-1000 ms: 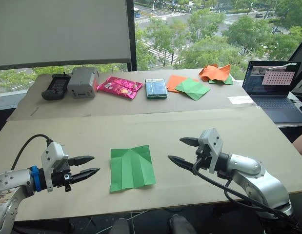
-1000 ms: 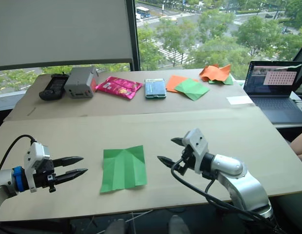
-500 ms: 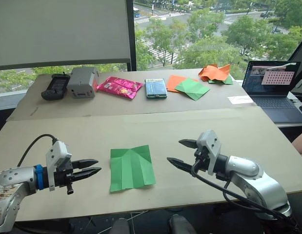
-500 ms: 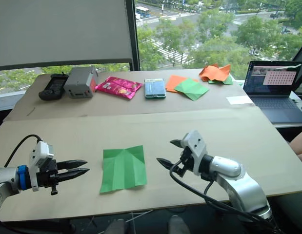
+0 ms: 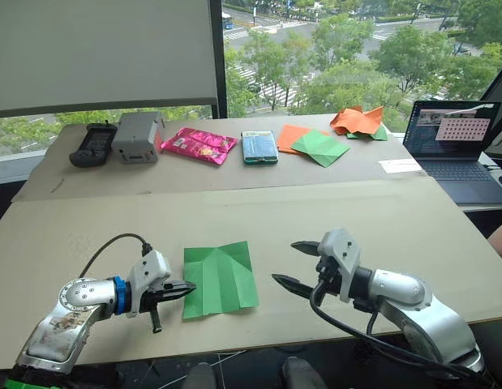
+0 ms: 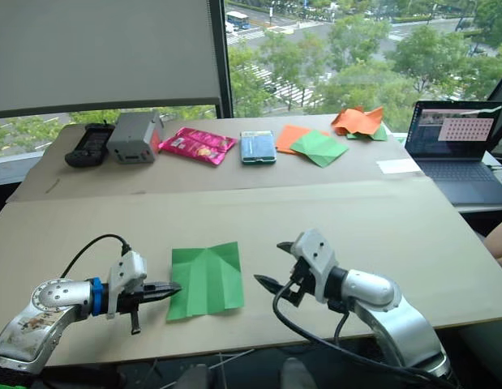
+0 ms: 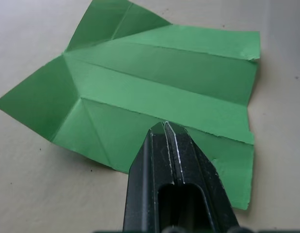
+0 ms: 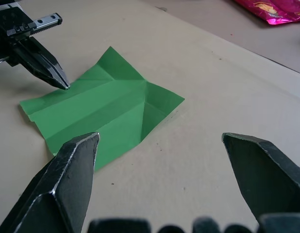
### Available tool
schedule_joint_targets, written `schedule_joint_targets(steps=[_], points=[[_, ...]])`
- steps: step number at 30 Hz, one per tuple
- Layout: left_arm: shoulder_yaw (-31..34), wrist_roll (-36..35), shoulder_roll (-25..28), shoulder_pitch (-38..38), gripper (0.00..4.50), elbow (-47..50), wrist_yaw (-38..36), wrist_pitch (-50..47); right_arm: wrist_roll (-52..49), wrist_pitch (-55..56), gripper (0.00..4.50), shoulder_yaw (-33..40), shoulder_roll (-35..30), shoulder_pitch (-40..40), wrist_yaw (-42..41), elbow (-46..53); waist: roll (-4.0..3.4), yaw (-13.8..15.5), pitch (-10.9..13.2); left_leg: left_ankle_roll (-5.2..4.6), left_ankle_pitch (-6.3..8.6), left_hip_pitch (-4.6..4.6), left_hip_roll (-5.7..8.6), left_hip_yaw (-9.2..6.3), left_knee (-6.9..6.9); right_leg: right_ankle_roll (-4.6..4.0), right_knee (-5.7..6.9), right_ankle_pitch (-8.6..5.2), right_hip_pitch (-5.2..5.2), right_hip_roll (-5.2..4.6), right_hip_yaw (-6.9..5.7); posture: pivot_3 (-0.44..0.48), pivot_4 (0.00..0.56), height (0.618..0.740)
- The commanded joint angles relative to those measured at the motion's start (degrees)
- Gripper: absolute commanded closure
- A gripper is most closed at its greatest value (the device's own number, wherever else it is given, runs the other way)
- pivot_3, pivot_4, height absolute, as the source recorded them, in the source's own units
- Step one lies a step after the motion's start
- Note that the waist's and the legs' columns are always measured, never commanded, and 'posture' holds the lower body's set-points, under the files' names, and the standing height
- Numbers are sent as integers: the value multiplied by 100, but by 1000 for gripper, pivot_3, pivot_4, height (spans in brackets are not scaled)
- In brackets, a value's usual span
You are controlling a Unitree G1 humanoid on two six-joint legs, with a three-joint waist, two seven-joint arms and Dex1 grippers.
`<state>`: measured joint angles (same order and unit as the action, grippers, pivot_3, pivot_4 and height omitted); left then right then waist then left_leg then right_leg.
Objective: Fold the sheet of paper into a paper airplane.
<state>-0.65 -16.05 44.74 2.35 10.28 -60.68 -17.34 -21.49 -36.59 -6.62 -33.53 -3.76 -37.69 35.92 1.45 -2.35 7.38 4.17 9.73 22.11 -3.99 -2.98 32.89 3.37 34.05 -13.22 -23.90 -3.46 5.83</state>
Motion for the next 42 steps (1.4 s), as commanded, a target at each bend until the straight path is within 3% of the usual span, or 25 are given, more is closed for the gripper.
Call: schedule_joint_targets(steps=[1, 11, 14, 24, 25, 33, 42], points=[[-213, 361, 91, -32, 4483, -102, 29, 317, -30, -64, 0, -106, -29, -36, 56, 419, -2, 11, -3, 0, 0, -1, 0, 0, 0, 0, 0, 0, 1, 0, 0, 0, 150, 725], [-483, 665, 101, -48, 4483, -269, 44, 595, -184, -289, 0, -420, -31, 89, 0, 641, -29, 53, -38, 4, 2, -2, 0, 1, 2, 0, 0, 0, 4, -2, 0, 0, 150, 725], [-527, 643, 94, -7, 4500, -186, 27, 550, -304, -350, 817, -573, -9, 166, -122, 649, -31, 61, -44, 4, 2, -2, 0, 1, 3, 0, 0, 0, 4, -2, 0, 0, 150, 725], [-620, 671, 176, 36, 4500, -119, -35, 498, -466, -317, 4291, -1278, 139, 370, -387, 309, -28, 62, -57, 5, 3, -4, 0, 1, 3, 0, 0, 0, 5, -2, 0, 0, 150, 725], [-625, 674, 199, 41, 4500, -113, -42, 503, -407, -270, 4437, -1321, 183, 397, -334, 221, -26, 63, -61, 5, 3, -4, 0, 1, 3, 0, 0, 0, 5, -2, 0, 0, 150, 725], [-684, 637, 286, -51, 4500, -123, -120, 503, 338, 223, 4437, -1803, 310, 666, -51, -350, -29, 48, -69, 6, 4, -6, 0, 1, 2, 0, 0, 0, 4, -2, 0, 0, 150, 725], [-712, 678, 313, -145, 4500, -184, -127, 557, 800, 944, 4437, -1526, 1091, 1345, 840, -1080, -15, 40, -100, 10, 6, -8, 0, 1, 2, 0, -1, -1, 4, -3, 0, 0, 150, 725]])
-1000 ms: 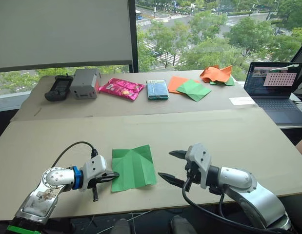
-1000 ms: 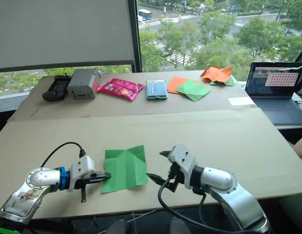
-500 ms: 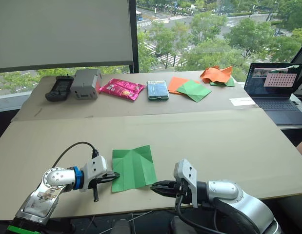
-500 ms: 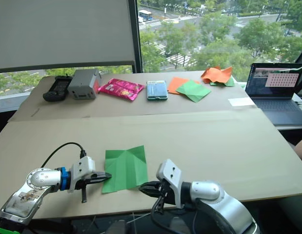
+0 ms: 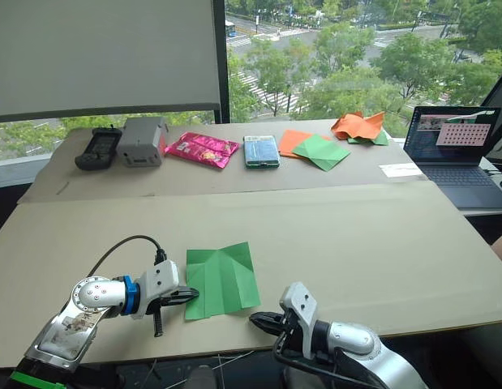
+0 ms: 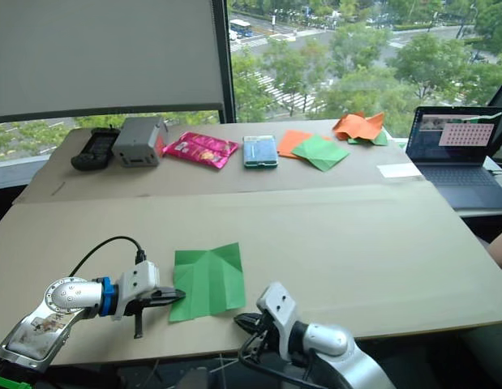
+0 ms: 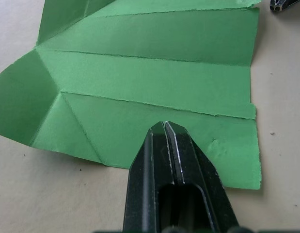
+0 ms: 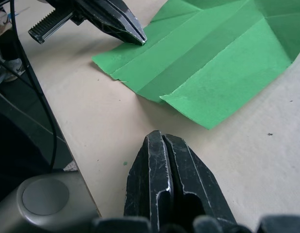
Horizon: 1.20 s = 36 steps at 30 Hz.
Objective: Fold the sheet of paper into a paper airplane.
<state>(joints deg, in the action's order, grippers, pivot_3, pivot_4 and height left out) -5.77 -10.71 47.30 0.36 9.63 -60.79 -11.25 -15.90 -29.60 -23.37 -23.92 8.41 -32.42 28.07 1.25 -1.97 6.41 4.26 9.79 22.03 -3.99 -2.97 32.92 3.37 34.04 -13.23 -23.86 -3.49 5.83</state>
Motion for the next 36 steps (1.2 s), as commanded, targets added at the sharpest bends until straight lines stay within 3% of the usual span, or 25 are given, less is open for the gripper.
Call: schedule_joint_targets(steps=[1, 10, 16, 23, 36], points=[[-202, 152, 62, 36, 4500, -140, -123, -35, 292, 355, 4437, 180, 238, 160, 437, -410, 10, 3, -7, 0, 0, 0, 0, 0, 0, 0, 0, 0, 0, 0, 0, 0, 150, 725], [-235, 216, 89, -149, 4500, -298, -196, 67, 615, 968, 4437, 497, 717, 198, 1000, -970, 36, -10, -24, 8, 5, -6, -1, -2, 2, -4, -3, -2, 0, -4, 0, 0, 150, 725], [-248, 261, 52, -224, 4500, -370, -219, 112, 315, 981, 4437, 477, 777, 133, 624, -726, 29, 0, -24, 8, 5, -3, -1, 0, 3, -4, -2, -2, 0, -5, 0, 0, 150, 725], [-217, 292, 46, -265, 4500, -426, -226, 171, 441, 695, 4437, 253, 879, -624, 457, -1050, 18, -21, -20, 7, 5, -5, -1, -2, 1, -4, 2, -2, -5, -3, 0, 0, 150, 725], [-197, 312, 69, -257, 4500, -449, -219, 238, -310, -6, 4437, 165, 51, -118, -552, 33, 6, 41, -28, 2, 6, 0, -1, 0, -1, -4, 8, -2, -6, -1, 0, 0, 150, 725]])
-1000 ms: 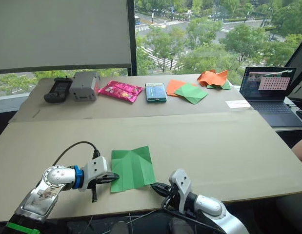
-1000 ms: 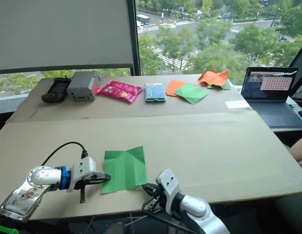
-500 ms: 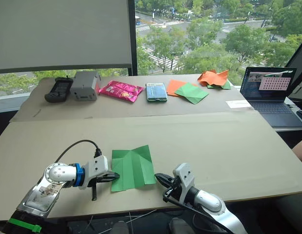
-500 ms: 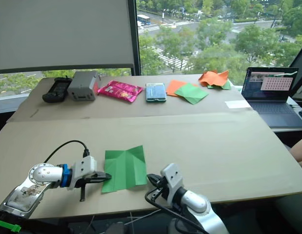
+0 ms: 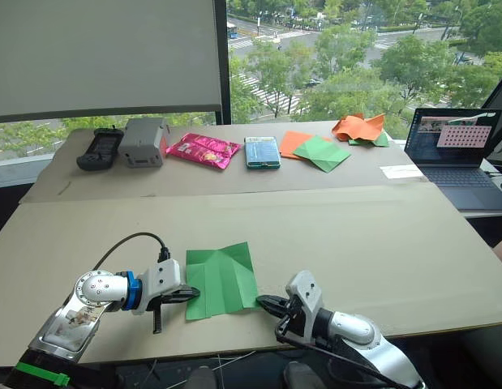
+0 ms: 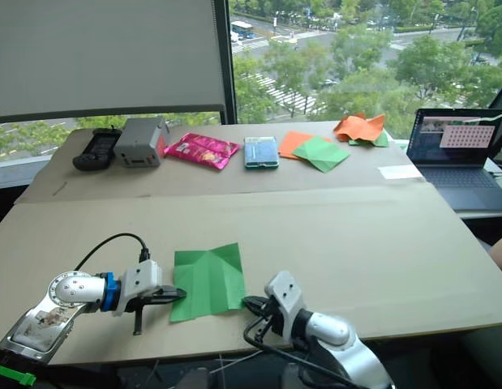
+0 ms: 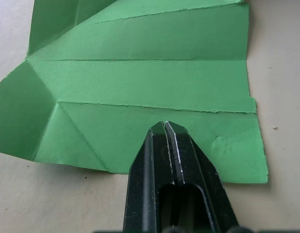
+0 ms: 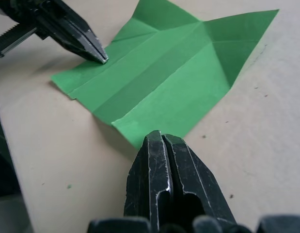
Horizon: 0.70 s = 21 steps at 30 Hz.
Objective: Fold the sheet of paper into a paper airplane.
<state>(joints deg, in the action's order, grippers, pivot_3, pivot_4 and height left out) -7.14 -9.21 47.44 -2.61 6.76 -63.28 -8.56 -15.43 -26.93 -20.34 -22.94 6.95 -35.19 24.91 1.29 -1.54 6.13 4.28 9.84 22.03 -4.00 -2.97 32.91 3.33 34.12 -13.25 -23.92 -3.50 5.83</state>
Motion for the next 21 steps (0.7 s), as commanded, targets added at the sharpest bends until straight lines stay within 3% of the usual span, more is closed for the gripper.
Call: schedule_joint_targets(steps=[1, 9, 21], points=[[-54, 168, 58, 39, 4500, -170, 38, -19, -405, -364, 4437, -188, -49, 37, -314, 347, 3, -3, 2, 0, 0, -1, 0, 0, 0, 0, -1, 0, 0, 0, 0, 0, 150, 725], [45, 112, 147, 46, 4500, -111, -1, -43, -322, -553, 4437, -310, 353, -36, -45, -185, 10, -22, 5, 2, 1, -4, 0, -1, 0, 0, -1, 0, -2, 0, -1, 0, 150, 725], [92, 113, 213, 10, 4500, -168, -53, -25, 144, 83, 4437, -76, 841, -47, 621, -933, 29, -84, 3, 4, 3, -10, -4, -2, -3, -1, -4, -1, -2, 0, -2, 0, 150, 725]])
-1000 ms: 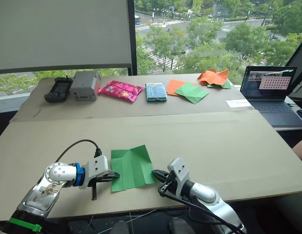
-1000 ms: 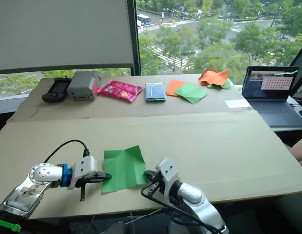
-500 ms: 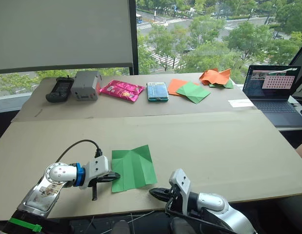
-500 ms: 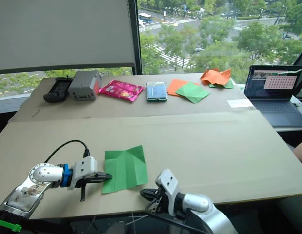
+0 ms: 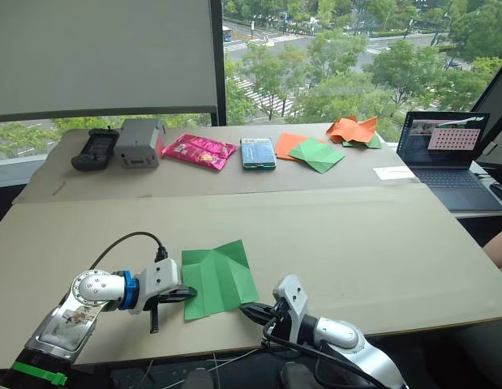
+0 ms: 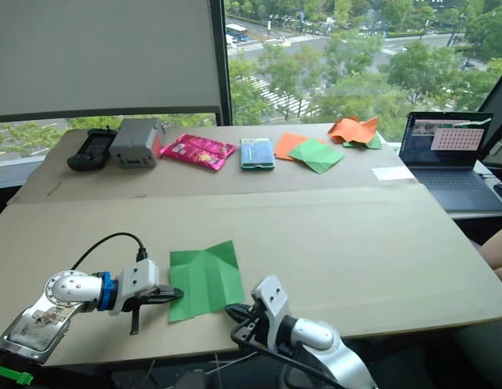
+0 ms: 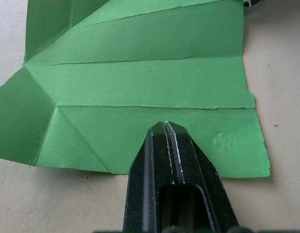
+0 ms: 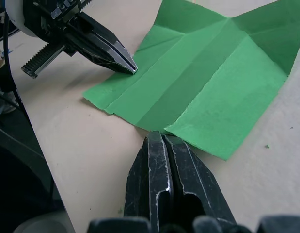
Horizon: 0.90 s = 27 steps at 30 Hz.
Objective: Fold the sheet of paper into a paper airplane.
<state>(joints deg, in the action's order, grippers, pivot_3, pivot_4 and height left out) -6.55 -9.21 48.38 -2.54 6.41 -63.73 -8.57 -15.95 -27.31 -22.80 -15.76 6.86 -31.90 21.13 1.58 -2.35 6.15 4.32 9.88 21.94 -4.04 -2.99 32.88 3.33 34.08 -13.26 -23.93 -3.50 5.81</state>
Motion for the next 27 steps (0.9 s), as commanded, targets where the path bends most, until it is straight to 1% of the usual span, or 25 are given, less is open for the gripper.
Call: schedule_joint_targets(steps=[1, 3, 6, 9, 13, 19, 21, 27], points=[[33, 112, 121, -6, 4500, -143, -8, -23, 187, 179, 4437, 209, 193, -74, 323, -637, 1, -7, 0, 0, 0, 0, 0, -1, 0, 0, 0, 0, 0, 0, 0, 0, 150, 725], [33, 108, 122, -28, 4500, -152, -2, -29, 198, 297, 4437, 293, 301, -141, 383, -792, 1, -12, 1, 1, 0, -2, 0, -1, 0, 0, 0, 0, -2, 0, 0, 0, 150, 725], [30, 111, 127, -46, 4500, -174, -2, -17, 258, 366, 4437, 243, 255, -160, 293, -865, 1, -13, 1, 1, 1, -4, 0, -2, 0, -1, -2, 0, -6, 0, 0, 0, 150, 725], [23, 120, 133, -58, 4500, -196, -8, -3, 259, 276, 4437, 118, -76, 2, 29, -576, -5, 4, 3, 1, 1, -3, 0, -1, 1, -1, -1, 0, -6, -1, 0, 0, 150, 725], [2, 125, 125, -79, 4500, -207, -15, 5, 244, 155, 4437, 57, -423, 90, -140, -348, -11, 98, 1, 1, 0, 9, 3, 5, 7, -1, -2, -1, -5, -6, 0, 0, 150, 725], [-9, 134, 113, -80, 4500, -180, 6, -4, 379, 169, 4437, 352, -427, -81, 172, -630, -11, 147, 1, 0, 1, 8, 3, 5, 5, -1, -2, -1, -6, -4, 0, 0, 150, 725], [-9, 132, 112, -75, 4500, -152, 13, -19, 484, 82, 4437, 411, -519, -136, 291, -670, -10, 162, 2, 1, 1, 8, 3, 5, 7, -1, -5, -1, -5, -4, 0, 0, 150, 725], [-41, 156, 80, -123, 4500, -164, 39, -29, 457, -287, 4437, 454, -671, -107, 447, -362, -10, 209, 2, 3, 2, 19, 5, 6, 25, -3, -15, -3, -5, -10, 0, 0, 150, 725]])
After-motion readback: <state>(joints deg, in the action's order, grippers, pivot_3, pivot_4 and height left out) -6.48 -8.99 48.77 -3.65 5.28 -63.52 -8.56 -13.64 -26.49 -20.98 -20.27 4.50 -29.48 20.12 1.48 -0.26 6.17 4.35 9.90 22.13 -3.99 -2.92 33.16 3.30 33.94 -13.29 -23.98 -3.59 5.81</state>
